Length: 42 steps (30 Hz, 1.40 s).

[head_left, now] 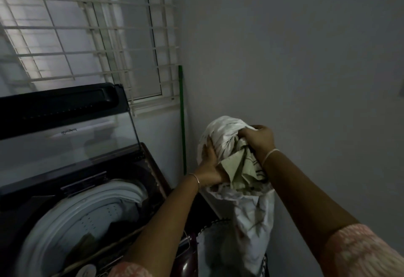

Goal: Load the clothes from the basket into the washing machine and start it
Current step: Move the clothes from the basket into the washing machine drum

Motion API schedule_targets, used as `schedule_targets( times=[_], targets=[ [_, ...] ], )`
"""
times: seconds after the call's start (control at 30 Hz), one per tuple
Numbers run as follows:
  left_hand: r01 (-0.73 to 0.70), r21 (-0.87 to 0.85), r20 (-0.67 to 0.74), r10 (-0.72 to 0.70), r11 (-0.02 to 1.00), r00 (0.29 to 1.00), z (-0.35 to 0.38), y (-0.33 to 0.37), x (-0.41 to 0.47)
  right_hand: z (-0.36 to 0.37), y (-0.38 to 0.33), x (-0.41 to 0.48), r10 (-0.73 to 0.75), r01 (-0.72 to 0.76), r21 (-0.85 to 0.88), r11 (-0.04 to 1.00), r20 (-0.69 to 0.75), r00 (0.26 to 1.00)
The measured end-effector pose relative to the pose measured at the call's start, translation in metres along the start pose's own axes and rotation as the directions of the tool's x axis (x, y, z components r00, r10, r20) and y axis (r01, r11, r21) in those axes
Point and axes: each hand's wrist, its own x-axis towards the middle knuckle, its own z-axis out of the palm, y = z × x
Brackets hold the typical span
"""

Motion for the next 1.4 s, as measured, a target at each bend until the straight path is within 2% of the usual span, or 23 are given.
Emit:
schedule_targets(
  times=[0.13, 0.2, 0.3, 0.37, 0.5, 0.7, 0.87, 0.9, 0.97, 1.13, 1.17, 1.27, 1.33, 1.4],
  targets=[
    [-0.048, -0.228, 0.177, 0.09, 0.973, 0.98, 0.014, 0.003, -0.01, 0.005, -0.01, -0.003, 0.028, -0.018, 0.182, 0.983, -0.055, 0.998],
    [-0.034, -0.383, 0.143, 0.095, 0.923, 0.985, 0.015, 0.006, -0.013, 0.004, -0.01, -0.003, 0.033, -0.017, 0.233, 0.972, -0.065, 0.997],
    [0.037, -0.599, 0.025, -0.027, 0.8, 0.999, 0.017, 0.006, -0.005, 0.004, -0.011, -0.008, 0.05, -0.03, 0.264, 0.964, -0.07, 0.996],
    [0.065, -0.552, 0.0, -0.078, 0.831, 0.997, 0.013, 0.009, 0.0, 0.005, -0.013, -0.011, 0.064, -0.053, 0.254, 0.966, -0.037, 0.997],
    [0.079, -0.461, -0.048, -0.113, 0.884, 0.992, 0.008, 0.009, 0.011, 0.011, -0.018, -0.014, 0.078, -0.096, 0.158, 0.983, 0.116, 0.99],
    [0.039, -0.418, -0.281, -0.17, 0.908, 0.945, 0.009, 0.005, 0.02, 0.017, -0.034, -0.016, 0.057, -0.071, 0.044, 0.997, 0.248, 0.967],
    [0.136, -0.673, -0.284, -0.423, 0.728, 0.861, 0.007, 0.002, 0.02, 0.024, -0.043, -0.015, 0.005, 0.002, -0.02, 1.0, 0.359, 0.933],
    [0.102, -0.737, -0.261, -0.421, 0.668, 0.869, 0.007, -0.002, 0.024, 0.025, -0.044, -0.015, -0.011, 0.014, -0.006, 1.0, 0.384, 0.923],
    [0.082, -0.773, -0.26, -0.432, 0.63, 0.864, 0.012, -0.009, 0.032, 0.026, -0.045, -0.017, -0.047, 0.038, 0.03, 0.999, 0.432, 0.901],
    [0.168, -0.823, -0.164, -0.509, 0.543, 0.845, 0.014, -0.008, 0.026, 0.037, -0.046, -0.031, -0.171, 0.19, 0.001, 0.982, 0.444, 0.88],
    [0.201, -0.835, -0.1, -0.5, 0.512, 0.86, 0.013, -0.008, 0.027, 0.04, -0.046, -0.034, -0.207, 0.242, -0.024, 0.97, 0.442, 0.873],
    [0.212, -0.925, 0.037, -0.48, 0.315, 0.876, 0.01, -0.013, 0.032, 0.044, -0.05, -0.044, -0.271, 0.364, -0.123, 0.923, 0.462, 0.844],
    [0.142, -0.955, 0.007, -0.457, 0.261, 0.89, 0.011, -0.021, 0.029, 0.044, -0.054, -0.049, -0.289, 0.384, -0.092, 0.919, 0.505, 0.813],
    [0.08, -0.972, -0.018, -0.414, 0.22, 0.91, 0.011, -0.025, 0.026, 0.046, -0.056, -0.05, -0.279, 0.325, 0.005, 0.946, 0.526, 0.804]
  ],
)
